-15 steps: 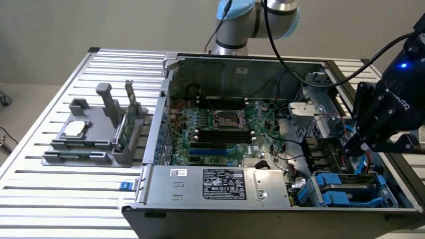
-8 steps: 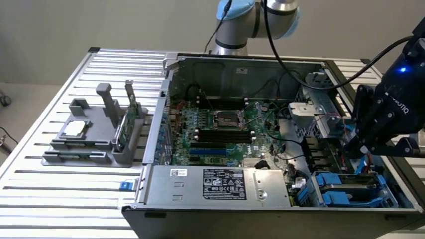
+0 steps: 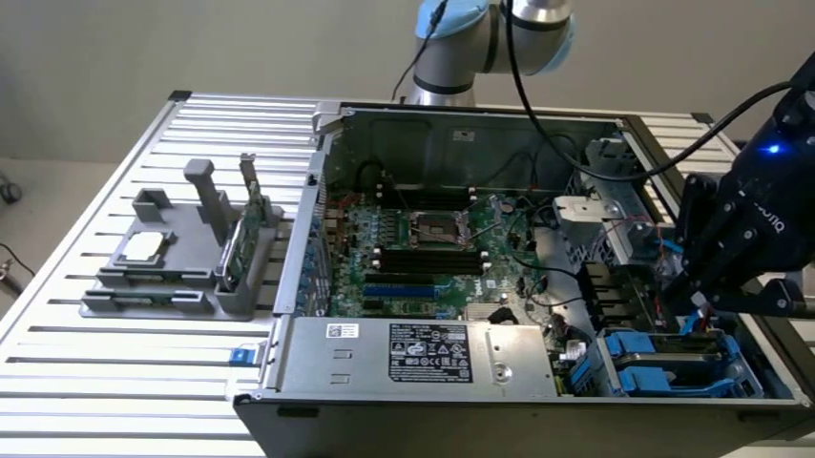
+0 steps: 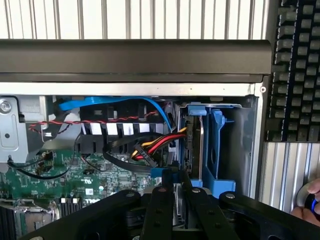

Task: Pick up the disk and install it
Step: 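Insert the first disk wire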

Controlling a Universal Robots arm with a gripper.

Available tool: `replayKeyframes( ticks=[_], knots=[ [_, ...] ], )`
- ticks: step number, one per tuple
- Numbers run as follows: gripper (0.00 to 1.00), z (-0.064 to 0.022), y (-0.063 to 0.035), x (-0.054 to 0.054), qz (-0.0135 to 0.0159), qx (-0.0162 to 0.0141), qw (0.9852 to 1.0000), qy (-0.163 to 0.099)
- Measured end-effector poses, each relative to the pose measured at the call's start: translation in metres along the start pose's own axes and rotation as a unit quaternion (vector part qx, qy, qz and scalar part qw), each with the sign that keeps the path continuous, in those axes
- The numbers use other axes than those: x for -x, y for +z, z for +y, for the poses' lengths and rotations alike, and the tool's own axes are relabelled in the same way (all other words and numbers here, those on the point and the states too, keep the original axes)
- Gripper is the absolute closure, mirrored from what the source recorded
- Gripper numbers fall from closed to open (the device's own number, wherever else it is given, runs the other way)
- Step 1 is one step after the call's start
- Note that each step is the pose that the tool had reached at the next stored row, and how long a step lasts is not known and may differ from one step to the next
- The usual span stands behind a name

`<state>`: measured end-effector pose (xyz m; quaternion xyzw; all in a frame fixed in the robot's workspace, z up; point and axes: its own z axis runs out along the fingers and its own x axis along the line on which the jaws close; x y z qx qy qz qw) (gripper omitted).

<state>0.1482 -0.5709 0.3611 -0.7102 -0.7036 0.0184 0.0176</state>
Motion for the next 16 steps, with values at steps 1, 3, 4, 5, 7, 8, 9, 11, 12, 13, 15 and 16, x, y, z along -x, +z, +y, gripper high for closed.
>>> replayKeyframes(
  ticks=[1, 3, 4, 5, 7, 8, 9, 11, 12, 13, 15, 16],
  knots=[
    [0.83, 0.0001, 0.0015, 0.001, 0.0, 0.0, 1.0, 0.0],
    [0.83, 0.0002, 0.0041, 0.002, -0.0001, 0.0, 1.0, 0.0],
    [0.83, 0.0003, 0.0054, 0.002, -0.0001, 0.0, 1.0, 0.0],
    [0.83, 0.0003, 0.0065, 0.003, -0.0001, 0.0, 1.0, 0.0],
    [0.83, 0.0004, 0.0084, 0.005, 0.0, 0.0, 1.0, 0.0],
    [0.83, 0.0005, 0.0091, 0.005, 0.0, 0.0001, 1.0, 0.0],
    [0.83, 0.0005, 0.01, 0.006, 0.0002, 0.0004, 1.0, 0.0],
    [0.83, 0.0005, 0.0119, 0.009, 0.002, 0.0017, 1.0, 0.0],
    [0.83, 0.0005, 0.0128, 0.01, 0.0032, 0.0027, 1.0, 0.0],
    [0.83, 0.0006, 0.0135, 0.011, 0.0048, 0.0038, 1.0, 0.0],
    [0.83, 0.0003, 0.0149, 0.012, 0.0085, 0.0072, 0.9999, 0.0],
    [0.83, 0.0003, 0.0154, 0.013, 0.0106, 0.0093, 0.9999, -0.001]
  ],
)
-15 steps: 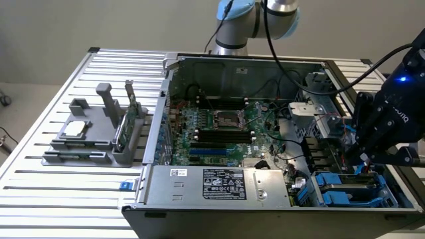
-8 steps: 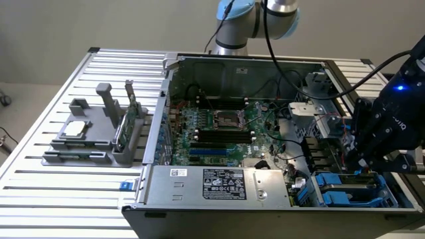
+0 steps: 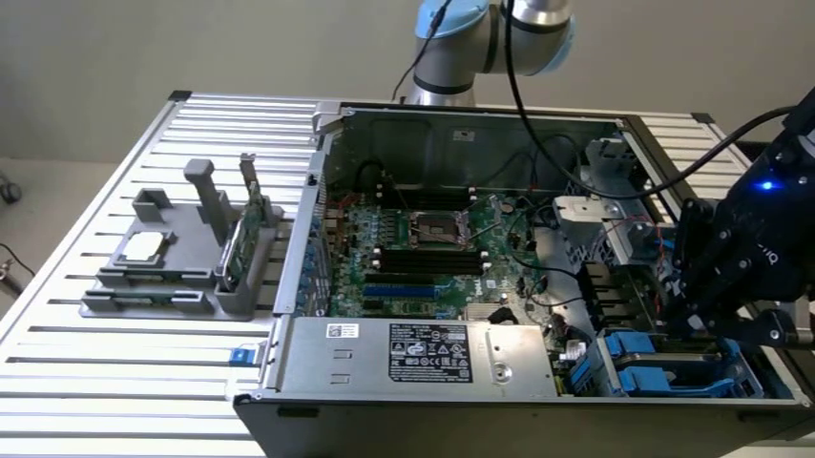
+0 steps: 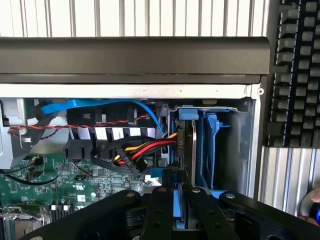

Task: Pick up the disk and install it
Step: 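Insert the first disk wire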

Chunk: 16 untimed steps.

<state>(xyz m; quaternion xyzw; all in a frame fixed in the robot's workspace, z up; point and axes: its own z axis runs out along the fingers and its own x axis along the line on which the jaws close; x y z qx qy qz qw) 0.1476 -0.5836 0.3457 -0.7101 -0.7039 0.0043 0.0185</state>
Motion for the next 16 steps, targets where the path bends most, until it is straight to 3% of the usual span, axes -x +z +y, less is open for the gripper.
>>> replayKeyframes(
  ticks=[3, 16],
  knots=[
    [0.83, -0.0009, 0.0016, 0.0014, 0.0046, 0.0053, 1.0, 0.0],
    [0.83, -0.0012, 0.0056, 0.0052, 0.0092, 0.0075, 0.9999, 0.0]
  ],
)
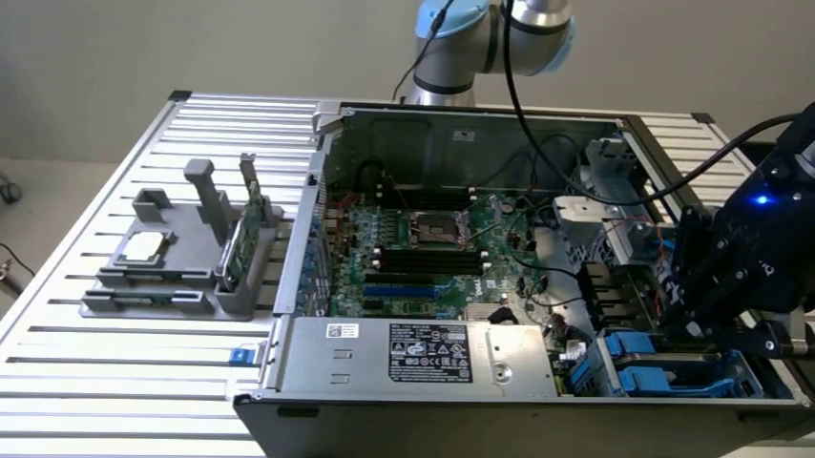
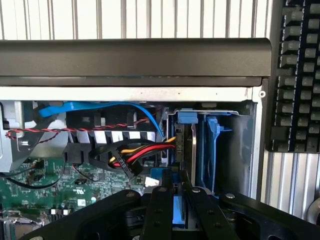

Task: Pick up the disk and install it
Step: 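Insert the first disk wire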

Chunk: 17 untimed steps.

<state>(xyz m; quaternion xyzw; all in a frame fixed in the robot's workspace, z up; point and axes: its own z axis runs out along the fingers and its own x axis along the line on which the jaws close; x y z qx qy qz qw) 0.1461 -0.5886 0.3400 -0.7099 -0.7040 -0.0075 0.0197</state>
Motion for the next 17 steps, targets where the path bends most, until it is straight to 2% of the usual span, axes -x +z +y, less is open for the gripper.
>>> replayKeyframes(
  ticks=[5, 17],
  knots=[
    [0.83, 0.0001, 0.0013, 0.0, 0.0011, 0.0006, 1.0, 0.0],
    [0.83, 0.0, 0.0008, 0.0002, 0.0014, 0.0005, 1.0, 0.0]
  ],
)
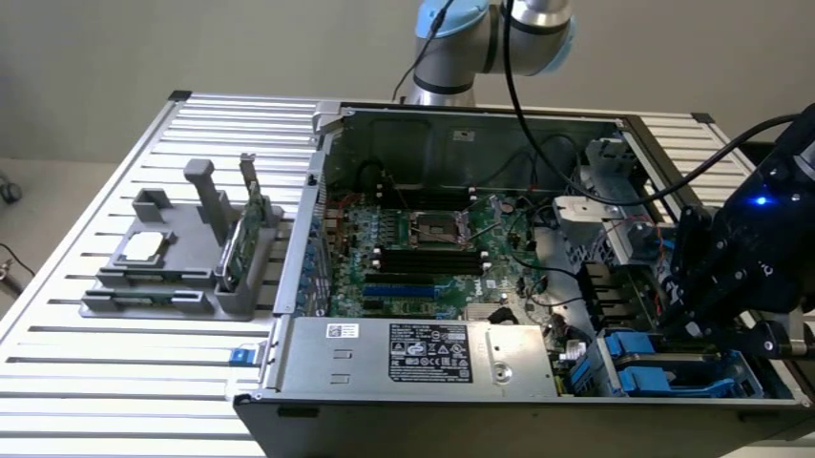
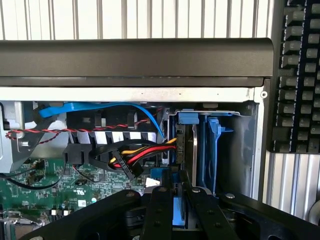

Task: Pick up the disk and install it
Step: 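Insert the first disk wire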

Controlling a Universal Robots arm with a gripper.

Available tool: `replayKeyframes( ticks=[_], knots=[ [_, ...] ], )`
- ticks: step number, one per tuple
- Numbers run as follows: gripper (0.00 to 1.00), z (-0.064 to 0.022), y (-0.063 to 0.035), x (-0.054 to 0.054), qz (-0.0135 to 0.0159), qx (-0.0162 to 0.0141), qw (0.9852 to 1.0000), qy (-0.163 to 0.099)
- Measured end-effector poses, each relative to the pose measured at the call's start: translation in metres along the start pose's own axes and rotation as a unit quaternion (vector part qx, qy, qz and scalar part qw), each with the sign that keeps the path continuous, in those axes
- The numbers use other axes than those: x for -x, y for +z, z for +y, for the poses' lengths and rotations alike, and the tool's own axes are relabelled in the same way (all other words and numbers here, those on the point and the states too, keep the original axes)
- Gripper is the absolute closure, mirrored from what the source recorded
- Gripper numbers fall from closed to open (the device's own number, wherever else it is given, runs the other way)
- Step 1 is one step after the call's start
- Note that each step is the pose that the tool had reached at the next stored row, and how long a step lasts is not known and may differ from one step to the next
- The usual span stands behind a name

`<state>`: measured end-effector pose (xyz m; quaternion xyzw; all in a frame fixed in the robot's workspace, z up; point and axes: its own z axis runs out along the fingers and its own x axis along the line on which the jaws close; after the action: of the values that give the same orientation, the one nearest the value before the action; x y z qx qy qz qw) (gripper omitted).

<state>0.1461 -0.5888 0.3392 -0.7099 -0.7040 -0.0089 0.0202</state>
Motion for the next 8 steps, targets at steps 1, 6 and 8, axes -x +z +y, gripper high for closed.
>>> replayKeyframes(
  ticks=[1, 6, 8],
  knots=[
    [0.83, 0.0, -0.0002, -0.0001, 0.0001, 0.0, 1.0, 0.0],
    [0.83, 0.0, -0.0022, -0.0001, -0.0001, 0.0, 1.0, 0.0],
    [0.83, 0.0, -0.0025, -0.0001, -0.0002, 0.0, 1.0, 0.0]
  ],
)
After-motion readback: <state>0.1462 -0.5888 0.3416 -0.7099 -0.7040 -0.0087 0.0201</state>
